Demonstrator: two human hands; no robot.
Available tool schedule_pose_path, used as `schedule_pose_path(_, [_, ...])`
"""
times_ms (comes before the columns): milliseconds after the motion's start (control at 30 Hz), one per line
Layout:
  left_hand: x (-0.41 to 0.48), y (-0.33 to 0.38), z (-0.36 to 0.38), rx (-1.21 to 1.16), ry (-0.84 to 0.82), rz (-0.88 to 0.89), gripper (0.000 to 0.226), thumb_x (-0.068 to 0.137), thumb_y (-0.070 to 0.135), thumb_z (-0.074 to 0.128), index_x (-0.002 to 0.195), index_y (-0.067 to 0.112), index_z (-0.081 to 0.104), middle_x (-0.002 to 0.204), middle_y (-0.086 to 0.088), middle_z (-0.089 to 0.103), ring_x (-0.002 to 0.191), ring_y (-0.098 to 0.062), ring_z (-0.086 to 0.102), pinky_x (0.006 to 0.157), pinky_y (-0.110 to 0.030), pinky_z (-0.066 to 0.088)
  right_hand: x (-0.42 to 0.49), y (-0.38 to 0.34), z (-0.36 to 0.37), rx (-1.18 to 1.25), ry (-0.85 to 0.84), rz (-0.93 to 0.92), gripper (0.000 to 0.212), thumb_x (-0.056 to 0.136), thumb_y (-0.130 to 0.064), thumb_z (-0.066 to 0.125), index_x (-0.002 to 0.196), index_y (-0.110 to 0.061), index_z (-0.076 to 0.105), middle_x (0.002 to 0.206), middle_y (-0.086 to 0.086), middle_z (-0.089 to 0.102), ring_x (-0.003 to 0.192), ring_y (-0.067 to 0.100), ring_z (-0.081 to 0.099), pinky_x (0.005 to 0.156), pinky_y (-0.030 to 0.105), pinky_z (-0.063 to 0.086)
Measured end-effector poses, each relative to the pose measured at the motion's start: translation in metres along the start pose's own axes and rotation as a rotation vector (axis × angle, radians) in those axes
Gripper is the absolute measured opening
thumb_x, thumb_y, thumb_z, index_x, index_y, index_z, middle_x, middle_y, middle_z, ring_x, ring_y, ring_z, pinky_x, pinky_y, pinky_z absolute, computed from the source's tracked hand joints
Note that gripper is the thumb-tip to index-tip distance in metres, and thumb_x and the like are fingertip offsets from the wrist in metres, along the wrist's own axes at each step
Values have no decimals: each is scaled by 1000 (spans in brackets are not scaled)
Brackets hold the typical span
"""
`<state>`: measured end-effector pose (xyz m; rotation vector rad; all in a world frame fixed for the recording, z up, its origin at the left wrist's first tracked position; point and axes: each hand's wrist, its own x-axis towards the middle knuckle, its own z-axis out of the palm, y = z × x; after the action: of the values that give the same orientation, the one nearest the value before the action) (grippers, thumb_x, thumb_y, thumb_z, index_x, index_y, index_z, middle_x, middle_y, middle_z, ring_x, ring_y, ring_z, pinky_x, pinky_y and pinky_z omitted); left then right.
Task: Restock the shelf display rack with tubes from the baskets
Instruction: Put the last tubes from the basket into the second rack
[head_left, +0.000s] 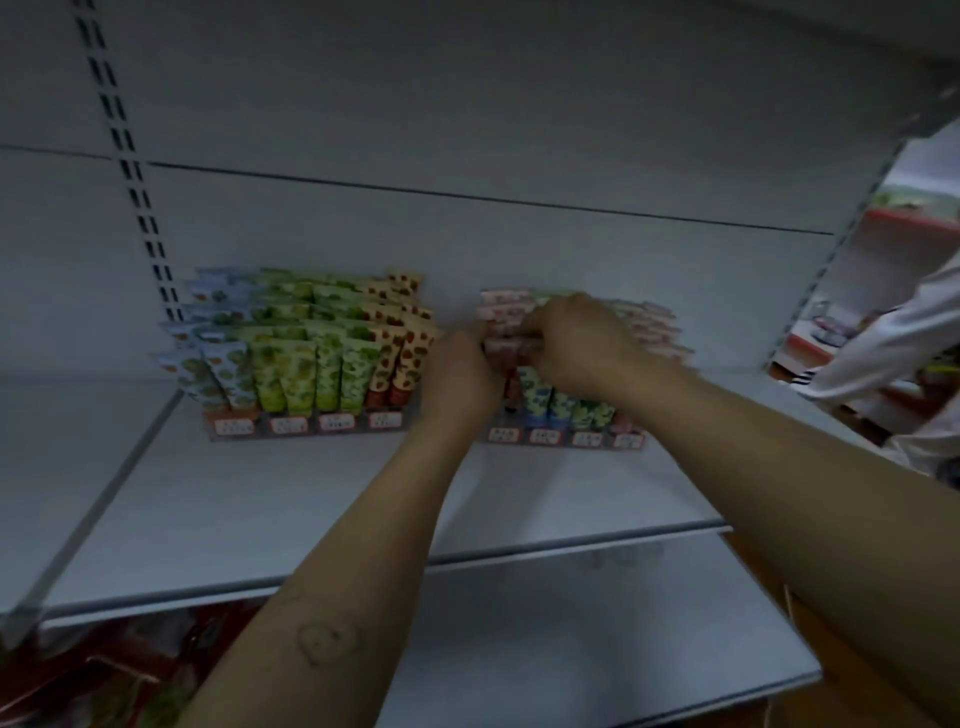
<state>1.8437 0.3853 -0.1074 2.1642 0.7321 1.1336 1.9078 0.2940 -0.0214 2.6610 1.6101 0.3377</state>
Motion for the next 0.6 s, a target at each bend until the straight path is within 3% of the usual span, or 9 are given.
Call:
schedule_pose_path(67, [-4, 5, -6, -27, 0, 8, 20, 85, 4, 54, 99, 8, 68, 81, -10, 66, 61, -7, 44, 52, -18, 25, -12, 2, -13, -4, 62, -27, 32, 87, -22, 57, 118, -22, 66, 118, 9, 65, 106, 28, 58, 88, 33, 47])
schedule_pose_path(133, [-7, 8, -11, -6, 6, 7, 22, 86, 2, 52, 102, 4, 67, 84, -13, 66, 63, -10, 45, 53, -18, 24, -24, 4, -24, -14, 81, -24, 42, 89, -30, 57, 131, -25, 56, 130, 6, 59, 117, 28, 52, 99, 36, 41])
schedule_pose_path(233, [-11, 10, -12, 87, -19, 41, 15, 82, 3, 55, 92, 6, 66, 79, -15, 64, 71, -28, 56, 56, -29, 30, -36, 10, -17, -28, 85, -6, 46, 89, -42, 56, 133, -28, 53, 128, 7, 60, 116, 29, 53, 97, 36, 41])
schedule_pose_path(367, [-12, 9, -13, 190, -23, 68, 16, 78, 2, 55, 88, 6, 66, 75, -15, 62, 70, -31, 56, 55, -34, 41, -35, 15, 5, 30, 19, 11, 45, 91, -42, 55, 133, -25, 54, 130, 10, 59, 117, 31, 54, 94, 39, 47])
schedule_pose_path(500, [-13, 8, -8, 202, 46, 67, 24, 80, 3, 54, 98, 10, 67, 75, -14, 63, 70, -30, 56, 54, -29, 28, -23, 24, 14, 136, 61, -41, 37, 92, -43, 54, 126, -32, 60, 123, 4, 64, 110, 27, 58, 89, 35, 49])
schedule_pose_path(600, [-9, 8, -7, 271, 45, 68, 16, 79, 4, 52, 90, 7, 64, 67, -9, 53, 67, -30, 53, 53, -31, 28, -12, 30, 14, 268, 81, -48, 28, 92, -44, 57, 113, -31, 69, 114, -1, 69, 100, 22, 62, 86, 31, 49])
